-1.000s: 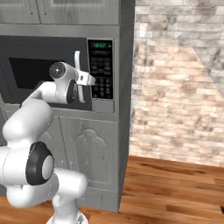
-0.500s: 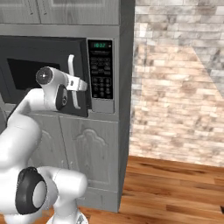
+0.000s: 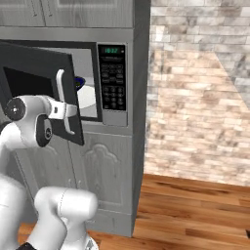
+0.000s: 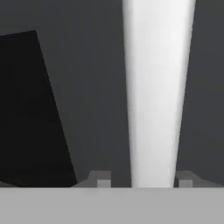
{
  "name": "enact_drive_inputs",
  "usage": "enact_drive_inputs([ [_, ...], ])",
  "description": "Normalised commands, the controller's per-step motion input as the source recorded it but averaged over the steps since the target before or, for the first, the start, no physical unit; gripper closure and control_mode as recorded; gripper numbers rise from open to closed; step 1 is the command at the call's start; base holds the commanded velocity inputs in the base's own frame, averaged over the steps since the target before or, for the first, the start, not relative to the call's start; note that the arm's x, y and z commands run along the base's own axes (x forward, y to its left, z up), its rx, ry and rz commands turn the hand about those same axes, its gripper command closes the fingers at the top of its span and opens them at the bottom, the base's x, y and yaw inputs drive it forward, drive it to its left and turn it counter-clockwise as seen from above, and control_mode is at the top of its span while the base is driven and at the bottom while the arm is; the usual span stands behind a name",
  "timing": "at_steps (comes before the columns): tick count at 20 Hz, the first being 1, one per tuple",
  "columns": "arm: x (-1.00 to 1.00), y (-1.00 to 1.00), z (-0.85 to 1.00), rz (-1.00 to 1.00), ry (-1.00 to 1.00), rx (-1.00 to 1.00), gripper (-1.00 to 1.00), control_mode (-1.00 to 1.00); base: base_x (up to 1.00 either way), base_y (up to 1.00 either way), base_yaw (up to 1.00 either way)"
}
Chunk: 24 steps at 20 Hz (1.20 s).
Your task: The microwave is finished heating the steak and cucumber. Take the bowl containing the food and place it on the dining counter.
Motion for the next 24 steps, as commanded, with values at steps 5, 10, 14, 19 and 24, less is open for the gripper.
enact_drive_inputs([
  [5,-1.0,0.89,0.2,-0.04,-0.21,0.0,1.0,-1.0,0.0,0.0,0.0],
  [10,-1.0,0.97,0.26,-0.07,-0.18,0.0,1.0,-1.0,0.0,0.0,0.0],
  [14,-1.0,1.0,0.27,-0.12,-0.1,0.0,-1.0,-1.0,0.0,0.0,0.0],
  [19,-1.0,0.67,-0.19,-0.08,-0.02,-0.04,-1.0,-1.0,0.0,0.0,0.0],
  [24,-1.0,0.04,-0.65,0.0,-0.15,-0.06,-1.0,-1.0,0.0,0.0,0.0],
])
